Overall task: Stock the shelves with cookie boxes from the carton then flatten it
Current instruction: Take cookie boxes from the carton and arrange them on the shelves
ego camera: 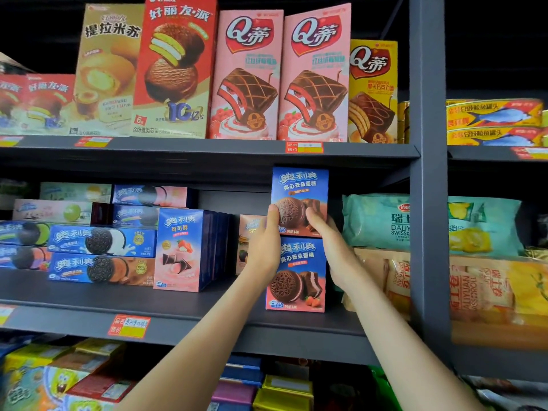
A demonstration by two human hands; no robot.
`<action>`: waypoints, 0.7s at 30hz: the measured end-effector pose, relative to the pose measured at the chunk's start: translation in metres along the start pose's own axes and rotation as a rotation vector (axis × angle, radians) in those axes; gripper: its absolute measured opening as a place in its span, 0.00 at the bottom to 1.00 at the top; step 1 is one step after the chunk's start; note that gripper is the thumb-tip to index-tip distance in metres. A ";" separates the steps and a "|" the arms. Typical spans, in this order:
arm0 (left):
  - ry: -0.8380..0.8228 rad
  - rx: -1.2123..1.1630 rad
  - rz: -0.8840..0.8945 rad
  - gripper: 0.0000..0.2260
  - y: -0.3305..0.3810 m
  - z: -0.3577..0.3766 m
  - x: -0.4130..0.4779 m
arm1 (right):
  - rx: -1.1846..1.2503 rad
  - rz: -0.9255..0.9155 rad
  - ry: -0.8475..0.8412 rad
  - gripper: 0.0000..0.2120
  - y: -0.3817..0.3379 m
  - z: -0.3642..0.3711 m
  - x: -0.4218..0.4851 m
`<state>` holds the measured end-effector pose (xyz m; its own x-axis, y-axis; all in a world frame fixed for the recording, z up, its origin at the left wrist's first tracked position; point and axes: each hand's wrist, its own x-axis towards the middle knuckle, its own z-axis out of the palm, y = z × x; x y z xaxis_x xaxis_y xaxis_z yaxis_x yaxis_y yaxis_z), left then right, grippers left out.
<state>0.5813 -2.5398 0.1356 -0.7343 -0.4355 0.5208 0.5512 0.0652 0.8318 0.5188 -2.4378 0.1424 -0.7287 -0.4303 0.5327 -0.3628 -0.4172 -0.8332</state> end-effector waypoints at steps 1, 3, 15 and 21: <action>0.019 -0.003 0.020 0.22 0.000 0.002 -0.002 | 0.004 -0.003 0.006 0.22 -0.001 0.000 -0.001; 0.037 -0.021 0.039 0.19 0.003 0.003 -0.007 | 0.008 -0.015 0.021 0.22 -0.002 0.001 -0.002; 0.268 1.208 0.906 0.24 -0.014 -0.011 -0.013 | -1.212 -0.743 0.385 0.33 0.016 0.015 -0.033; 0.232 1.498 0.987 0.24 -0.020 -0.023 -0.015 | -1.578 -0.804 0.433 0.27 0.023 0.014 -0.042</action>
<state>0.5901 -2.5554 0.1068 -0.2565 0.1662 0.9521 -0.1786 0.9600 -0.2157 0.5496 -2.4405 0.1030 -0.1082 -0.2080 0.9721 -0.6217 0.7772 0.0971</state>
